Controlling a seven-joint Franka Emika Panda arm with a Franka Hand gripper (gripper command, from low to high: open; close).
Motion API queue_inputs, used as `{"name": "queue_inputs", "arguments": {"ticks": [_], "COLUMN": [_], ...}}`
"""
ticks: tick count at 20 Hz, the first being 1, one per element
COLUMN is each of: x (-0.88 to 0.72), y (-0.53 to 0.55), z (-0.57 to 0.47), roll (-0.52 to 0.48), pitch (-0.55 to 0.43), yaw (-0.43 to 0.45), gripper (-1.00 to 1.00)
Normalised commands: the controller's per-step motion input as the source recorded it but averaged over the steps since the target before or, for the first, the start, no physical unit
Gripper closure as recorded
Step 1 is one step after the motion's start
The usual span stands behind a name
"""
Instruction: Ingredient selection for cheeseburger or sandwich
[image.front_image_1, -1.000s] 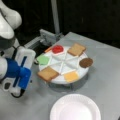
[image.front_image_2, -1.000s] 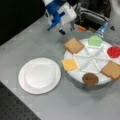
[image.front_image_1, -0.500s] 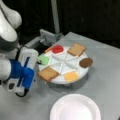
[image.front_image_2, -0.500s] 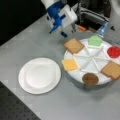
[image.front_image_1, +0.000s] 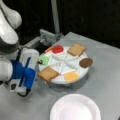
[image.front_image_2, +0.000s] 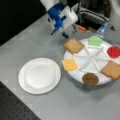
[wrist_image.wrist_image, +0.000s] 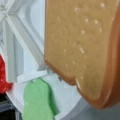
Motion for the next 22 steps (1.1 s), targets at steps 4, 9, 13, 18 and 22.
{"name": "queue_inputs", "arguments": {"ticks": [4,9,13,18,22], "x": [0.35,0.39,0.37,0.31,0.27], "y": [-0.33,-0.34,-0.31,-0.17,-0.06], "z": [-0.23,-0.24,-0.13,-0.02,-0.01], "roll": [0.409,0.39,0.349,0.319,0.294], "pitch": [-0.086,-0.066,-0.018,-0.012,-0.008], "yaw": [0.256,0.236,0.193,0.126,0.067], "gripper": [-1.0,-1.0,-1.0,-1.0,-1.0]}}
